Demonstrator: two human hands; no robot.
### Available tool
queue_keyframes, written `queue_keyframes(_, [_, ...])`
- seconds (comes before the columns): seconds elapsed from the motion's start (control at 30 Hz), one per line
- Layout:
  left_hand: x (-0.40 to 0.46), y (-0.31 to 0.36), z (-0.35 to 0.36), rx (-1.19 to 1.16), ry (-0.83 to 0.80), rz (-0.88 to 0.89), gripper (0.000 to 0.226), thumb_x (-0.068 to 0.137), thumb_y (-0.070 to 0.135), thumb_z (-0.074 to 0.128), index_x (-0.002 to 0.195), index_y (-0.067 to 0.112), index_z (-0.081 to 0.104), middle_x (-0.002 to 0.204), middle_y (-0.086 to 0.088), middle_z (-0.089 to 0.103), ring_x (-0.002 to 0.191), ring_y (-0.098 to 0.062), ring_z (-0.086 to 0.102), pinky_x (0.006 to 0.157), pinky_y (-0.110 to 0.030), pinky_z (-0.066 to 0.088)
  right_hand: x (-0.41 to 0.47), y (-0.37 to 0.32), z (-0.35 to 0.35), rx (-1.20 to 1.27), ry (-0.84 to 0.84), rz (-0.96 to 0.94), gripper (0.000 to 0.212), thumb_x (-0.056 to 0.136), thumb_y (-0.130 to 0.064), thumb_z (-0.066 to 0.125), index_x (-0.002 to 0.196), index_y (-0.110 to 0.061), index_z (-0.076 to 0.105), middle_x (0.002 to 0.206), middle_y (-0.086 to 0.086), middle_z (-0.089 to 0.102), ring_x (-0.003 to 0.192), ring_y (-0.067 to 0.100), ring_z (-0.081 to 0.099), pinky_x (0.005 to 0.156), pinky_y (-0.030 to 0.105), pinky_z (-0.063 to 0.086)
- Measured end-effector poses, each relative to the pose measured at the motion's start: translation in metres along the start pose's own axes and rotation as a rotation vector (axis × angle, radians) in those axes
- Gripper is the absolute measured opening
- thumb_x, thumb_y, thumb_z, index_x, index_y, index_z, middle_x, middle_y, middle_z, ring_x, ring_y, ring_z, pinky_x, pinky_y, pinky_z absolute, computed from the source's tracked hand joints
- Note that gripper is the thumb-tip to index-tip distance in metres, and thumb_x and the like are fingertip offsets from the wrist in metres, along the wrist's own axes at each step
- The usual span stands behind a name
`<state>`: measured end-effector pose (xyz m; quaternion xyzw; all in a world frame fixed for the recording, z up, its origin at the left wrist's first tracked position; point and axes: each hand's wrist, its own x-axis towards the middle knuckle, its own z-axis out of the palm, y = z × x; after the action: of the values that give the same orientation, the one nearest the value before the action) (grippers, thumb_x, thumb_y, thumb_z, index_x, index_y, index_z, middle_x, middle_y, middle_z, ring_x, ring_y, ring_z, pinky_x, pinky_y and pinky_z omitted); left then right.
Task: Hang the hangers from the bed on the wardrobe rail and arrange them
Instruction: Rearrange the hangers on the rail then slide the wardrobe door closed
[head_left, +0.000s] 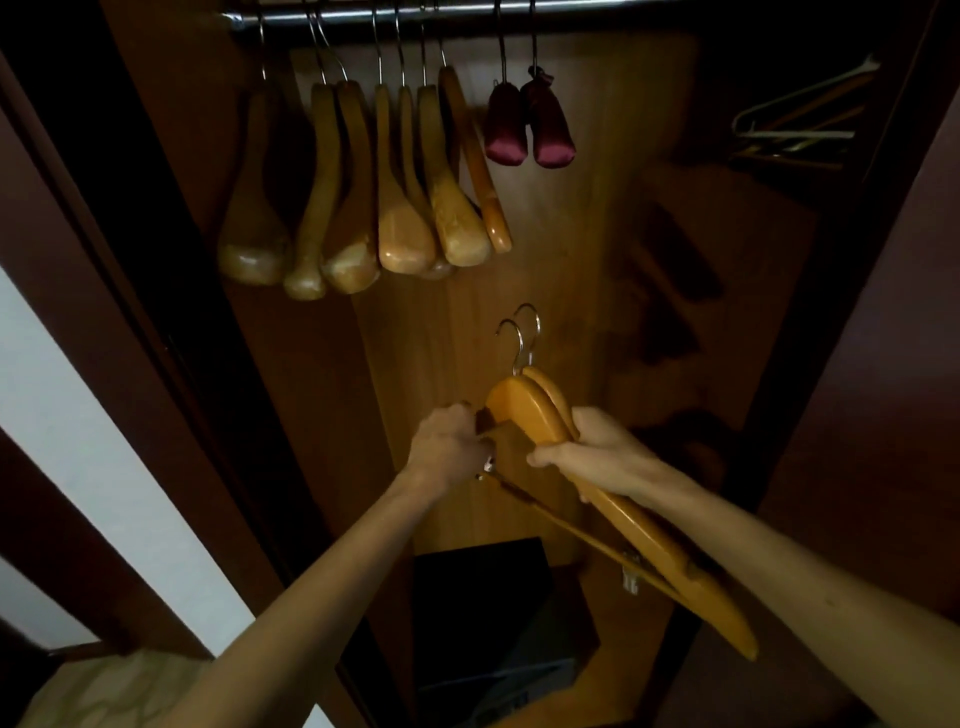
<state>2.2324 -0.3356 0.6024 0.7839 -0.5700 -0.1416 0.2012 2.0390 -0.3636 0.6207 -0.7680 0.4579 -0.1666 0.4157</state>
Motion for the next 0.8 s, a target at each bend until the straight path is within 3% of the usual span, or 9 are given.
queue_keyframes(0.03, [-0.005,0.009,-0.003,-0.119,-0.07,-0.038,0.014,0.092,0.024,0.065,0.099,0.012,0.067,0.093,-0.001,0.068,0.081,-0.015,0.066,0.066,-0.026,0.054,0.0,0.0,0.0,-0.005,0.032,-0.012,0.024,0.081,-0.034,0.076,0.089,-0.019,0.059,0.081,0.002,0.062,0.066,0.017,0.067,0.057,0.029,0.057])
queue_keyframes(0.1, [-0.015,0.024,-0.008,-0.285,-0.101,-0.032,0.025,0.097,0.033,0.056,0.092,0.012,0.071,0.087,-0.002,0.073,0.08,-0.015,0.07,0.075,-0.034,0.06,0.0,-0.001,-0.003,-0.024,0.088,-0.041,0.021,0.082,-0.027,0.075,0.078,-0.019,0.056,0.068,-0.001,0.056,0.054,0.012,0.061,0.052,0.025,0.052])
queue_keyframes(0.2, [-0.026,0.045,-0.018,-0.368,-0.1,-0.032,0.037,0.1,0.044,0.047,0.093,0.015,0.069,0.088,-0.004,0.075,0.082,-0.017,0.073,0.083,-0.041,0.061,0.003,0.002,-0.009,-0.041,0.15,-0.011,0.017,0.085,-0.024,0.072,0.079,-0.017,0.058,0.066,-0.001,0.056,0.054,0.013,0.061,0.056,0.03,0.058])
queue_keyframes(0.37, [-0.026,0.074,-0.025,-0.63,-0.32,-0.131,0.059,0.089,0.066,0.055,0.118,0.015,0.064,0.104,-0.005,0.075,0.087,-0.015,0.074,0.063,-0.025,0.06,0.004,-0.011,-0.014,-0.105,0.22,-0.063,0.009,0.087,-0.02,0.066,0.08,-0.015,0.064,0.064,0.001,0.063,0.057,0.017,0.065,0.057,0.034,0.059])
queue_keyframes(0.53, [-0.018,0.093,-0.024,-0.918,-0.185,-0.143,0.041,0.078,0.057,0.076,0.096,0.02,0.073,0.094,0.002,0.074,0.093,-0.014,0.068,0.083,-0.031,0.054,-0.001,-0.035,-0.025,-0.266,0.28,-0.18,0.013,0.087,-0.02,0.066,0.077,-0.024,0.058,0.063,-0.003,0.063,0.057,0.011,0.064,0.052,0.024,0.052])
queue_keyframes(0.6, [-0.012,0.097,-0.03,-1.013,-0.157,-0.18,0.052,0.073,0.052,0.083,0.107,0.015,0.069,0.102,-0.002,0.074,0.093,-0.017,0.068,0.084,-0.032,0.056,-0.005,-0.043,-0.035,-0.324,0.234,-0.247,0.014,0.087,-0.026,0.068,0.076,-0.028,0.06,0.062,-0.006,0.061,0.058,0.01,0.062,0.053,0.022,0.047])
queue_keyframes(0.7, [-0.005,0.104,-0.042,-1.085,-0.176,-0.201,0.075,0.065,0.05,0.088,0.124,0.012,0.061,0.112,-0.007,0.072,0.101,-0.022,0.069,0.083,-0.035,0.059,-0.011,-0.057,-0.054,-0.368,0.157,-0.258,0.02,0.087,-0.038,0.07,0.071,-0.026,0.066,0.06,-0.001,0.065,0.056,0.011,0.065,0.055,0.026,0.051])
queue_keyframes(0.8, [0.0,0.107,-0.047,-1.075,-0.155,-0.195,0.068,0.066,0.051,0.087,0.117,0.011,0.066,0.11,-0.008,0.072,0.102,-0.023,0.067,0.094,-0.041,0.056,-0.02,-0.071,-0.079,-0.444,0.198,-0.236,0.032,0.082,-0.05,0.075,0.066,-0.024,0.064,0.051,-0.007,0.064,0.044,0.003,0.062,0.048,0.018,0.046])
